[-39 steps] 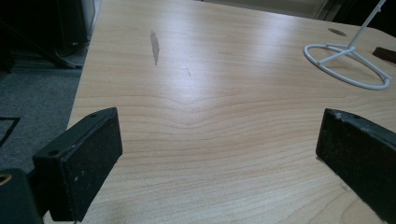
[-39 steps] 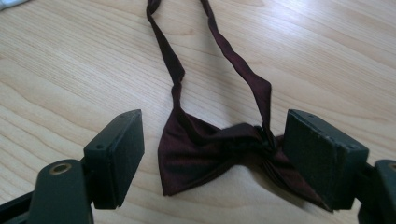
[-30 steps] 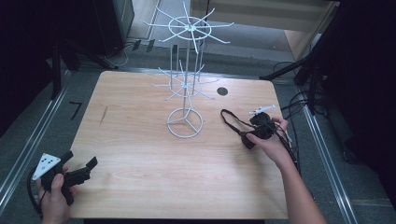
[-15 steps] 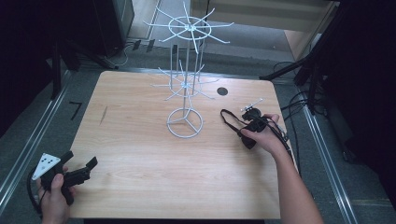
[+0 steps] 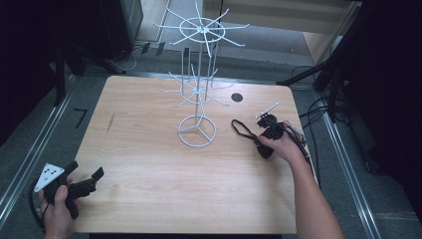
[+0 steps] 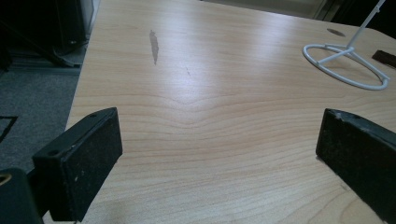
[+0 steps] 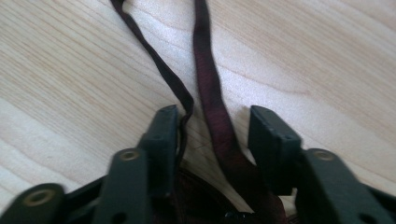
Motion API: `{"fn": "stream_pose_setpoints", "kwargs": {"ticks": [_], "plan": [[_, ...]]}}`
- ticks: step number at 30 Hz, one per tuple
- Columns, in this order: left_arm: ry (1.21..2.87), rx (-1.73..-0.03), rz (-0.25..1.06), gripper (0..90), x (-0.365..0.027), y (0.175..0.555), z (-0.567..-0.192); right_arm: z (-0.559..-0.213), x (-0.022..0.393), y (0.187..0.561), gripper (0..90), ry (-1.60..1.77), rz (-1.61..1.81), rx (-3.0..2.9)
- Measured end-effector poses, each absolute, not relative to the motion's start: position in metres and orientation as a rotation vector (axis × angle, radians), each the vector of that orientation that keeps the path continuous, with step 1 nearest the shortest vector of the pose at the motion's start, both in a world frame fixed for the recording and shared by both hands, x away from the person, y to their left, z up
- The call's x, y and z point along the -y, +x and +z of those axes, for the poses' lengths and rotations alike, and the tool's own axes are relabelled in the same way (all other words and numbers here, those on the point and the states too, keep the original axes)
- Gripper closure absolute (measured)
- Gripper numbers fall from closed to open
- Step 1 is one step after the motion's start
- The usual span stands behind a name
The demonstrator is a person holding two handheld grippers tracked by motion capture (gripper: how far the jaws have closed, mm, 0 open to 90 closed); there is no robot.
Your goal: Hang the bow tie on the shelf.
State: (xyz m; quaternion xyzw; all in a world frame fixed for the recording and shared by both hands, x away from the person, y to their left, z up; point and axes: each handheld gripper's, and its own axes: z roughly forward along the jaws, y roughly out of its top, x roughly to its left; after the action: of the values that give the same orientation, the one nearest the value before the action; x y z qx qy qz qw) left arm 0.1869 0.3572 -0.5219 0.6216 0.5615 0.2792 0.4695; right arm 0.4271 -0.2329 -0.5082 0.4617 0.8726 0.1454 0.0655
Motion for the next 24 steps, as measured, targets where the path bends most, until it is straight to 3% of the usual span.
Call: {"fn": "stream_pose_setpoints", "kwargs": {"ticks": [2,5,8,15,24], "plan": [[1.525,-1.375,0.685,1.0,-0.357,0.187,-0.522,-0.508,0.236,0.428,67.7,1.423,0.443,-2.631],[1.524,-1.375,0.687,1.0,-0.357,0.187,-0.522,-0.507,0.237,0.428,73.2,1.428,0.432,-2.631],[1.524,-1.376,0.686,1.0,-0.357,0.187,-0.522,-0.507,0.237,0.427,88.5,1.44,0.406,-2.632],[1.522,-1.376,0.685,1.0,-0.357,0.187,-0.522,-0.507,0.234,0.423,90.0,1.417,0.398,-2.598],[1.522,-1.377,0.685,1.0,-0.357,0.187,-0.522,-0.487,0.231,0.413,90.0,1.395,0.634,-2.473]]}}
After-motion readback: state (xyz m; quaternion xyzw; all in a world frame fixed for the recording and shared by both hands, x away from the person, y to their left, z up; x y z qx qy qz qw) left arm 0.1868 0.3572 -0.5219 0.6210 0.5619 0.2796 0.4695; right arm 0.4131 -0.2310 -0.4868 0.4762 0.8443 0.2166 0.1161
